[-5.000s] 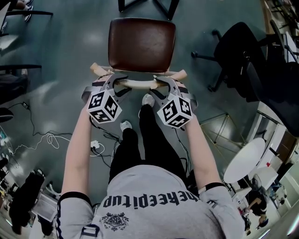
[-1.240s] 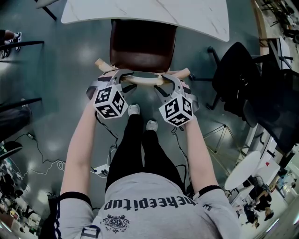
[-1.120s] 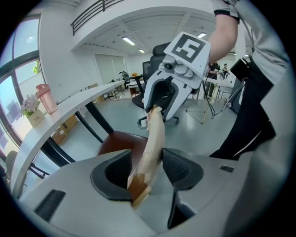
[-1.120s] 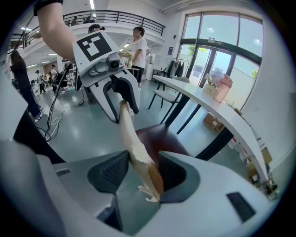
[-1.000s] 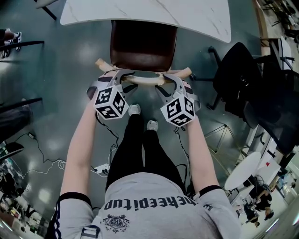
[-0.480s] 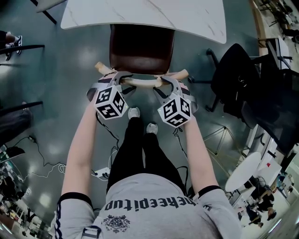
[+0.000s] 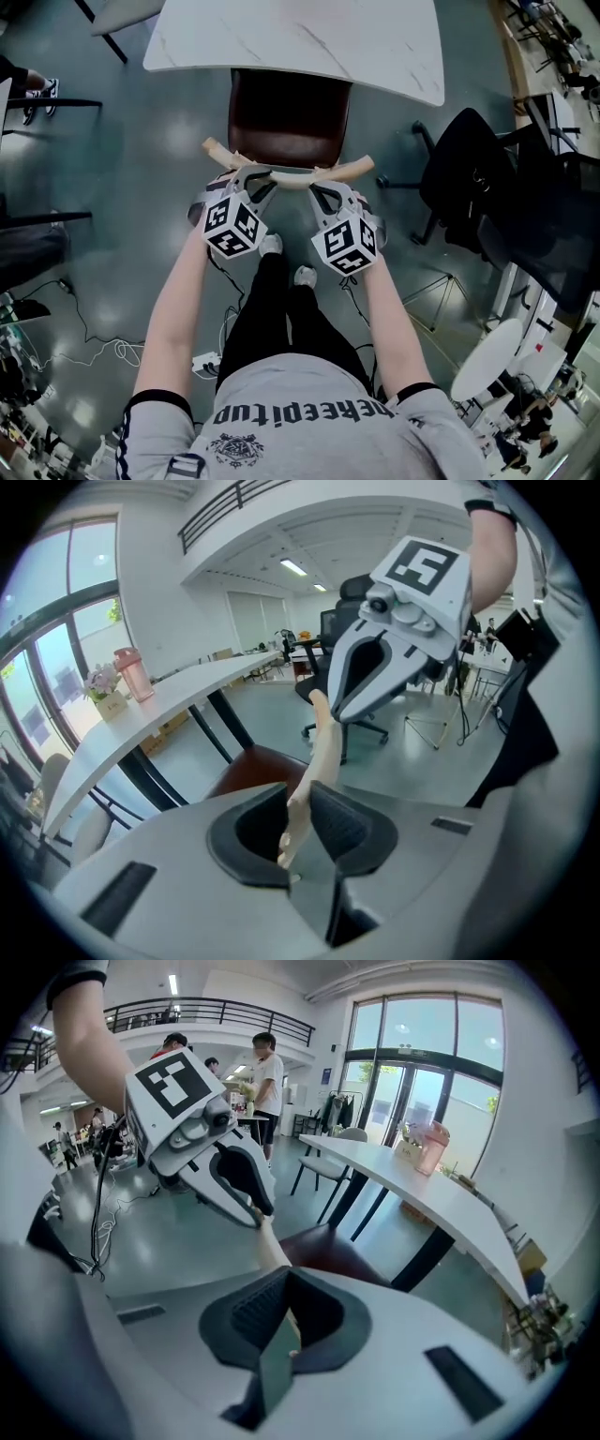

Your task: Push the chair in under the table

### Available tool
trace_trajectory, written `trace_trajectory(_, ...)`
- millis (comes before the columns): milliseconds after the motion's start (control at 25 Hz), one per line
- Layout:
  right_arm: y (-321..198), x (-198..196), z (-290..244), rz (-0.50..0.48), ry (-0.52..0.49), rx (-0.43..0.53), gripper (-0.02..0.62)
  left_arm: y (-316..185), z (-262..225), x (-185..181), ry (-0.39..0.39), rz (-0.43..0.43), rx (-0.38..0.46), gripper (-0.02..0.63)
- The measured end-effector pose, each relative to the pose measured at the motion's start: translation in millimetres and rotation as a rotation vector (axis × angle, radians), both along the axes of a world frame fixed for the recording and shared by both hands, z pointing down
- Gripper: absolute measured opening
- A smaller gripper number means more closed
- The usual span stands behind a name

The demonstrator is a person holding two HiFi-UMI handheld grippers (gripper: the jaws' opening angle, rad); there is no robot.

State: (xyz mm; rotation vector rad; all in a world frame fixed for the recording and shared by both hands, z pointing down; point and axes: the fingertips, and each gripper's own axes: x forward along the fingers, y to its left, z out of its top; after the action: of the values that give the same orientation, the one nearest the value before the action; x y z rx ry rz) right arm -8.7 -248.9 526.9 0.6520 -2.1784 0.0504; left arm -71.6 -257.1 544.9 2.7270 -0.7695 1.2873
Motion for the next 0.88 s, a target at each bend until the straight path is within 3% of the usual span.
trace_trajectory(40,2,-2,-3,-0.001,-0.018,-0.014,0.011,0,-5,0,0.021,-0.026,0.009,0.044)
trace_trajectory(80,3,-5,-7,0.001,-0.037,-0.026,0.011,0,-11,0,0.041,-0.049,0.016,0.028)
trace_trajectory(520,18,-24,-83,0.003,-0.242,-0.008,0.009,17,-95,15,0.307,-0.202,0.068,0.015)
trace_trajectory(880,34,-28,-159,-0.011,-0.379,0.056,0.009,35,-177,20,0.457,-0.277,0.168,0.015)
